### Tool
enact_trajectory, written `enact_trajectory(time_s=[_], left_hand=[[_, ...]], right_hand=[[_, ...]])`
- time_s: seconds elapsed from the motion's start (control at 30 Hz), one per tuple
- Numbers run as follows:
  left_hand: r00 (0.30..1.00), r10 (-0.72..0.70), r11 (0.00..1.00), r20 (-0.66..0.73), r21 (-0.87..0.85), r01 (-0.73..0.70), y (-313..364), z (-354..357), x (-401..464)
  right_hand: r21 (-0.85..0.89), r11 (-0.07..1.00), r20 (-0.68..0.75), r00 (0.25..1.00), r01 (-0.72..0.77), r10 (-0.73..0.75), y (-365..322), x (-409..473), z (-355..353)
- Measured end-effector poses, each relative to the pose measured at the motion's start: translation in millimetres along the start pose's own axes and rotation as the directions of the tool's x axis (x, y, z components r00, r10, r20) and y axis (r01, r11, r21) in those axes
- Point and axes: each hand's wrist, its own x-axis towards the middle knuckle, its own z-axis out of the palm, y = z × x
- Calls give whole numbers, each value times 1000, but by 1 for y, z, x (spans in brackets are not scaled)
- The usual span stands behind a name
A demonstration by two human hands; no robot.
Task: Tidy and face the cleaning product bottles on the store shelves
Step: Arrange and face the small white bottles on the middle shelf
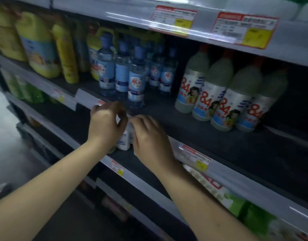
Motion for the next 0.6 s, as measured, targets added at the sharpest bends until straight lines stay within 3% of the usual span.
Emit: enact_trajectory(time_s=[0.13, 0.27, 0.33, 0.47, 0.6], left_hand=[[984, -170, 982, 52, 95, 164, -62, 1, -20], [819, -487, 873, 302, 175, 455, -113, 24, -24], [769, -501, 862, 398, 152, 483, -130, 36, -21], [754, -476, 871, 453, 124, 476, -135, 59, -11], [697, -462, 841, 548, 21, 541, -134, 76, 7]], right_hand=[[9, 999, 116, 992, 46, -46, -17, -1, 40], [-24, 1000, 225, 974, 11, -6, -18, -1, 65], [-52, 999, 274, 961, -8, 22, -18, -4, 71], [-98, 991, 402, 908, -88, 120, -13, -10, 74], [-143, 985, 422, 894, -97, 149, -6, -14, 69]])
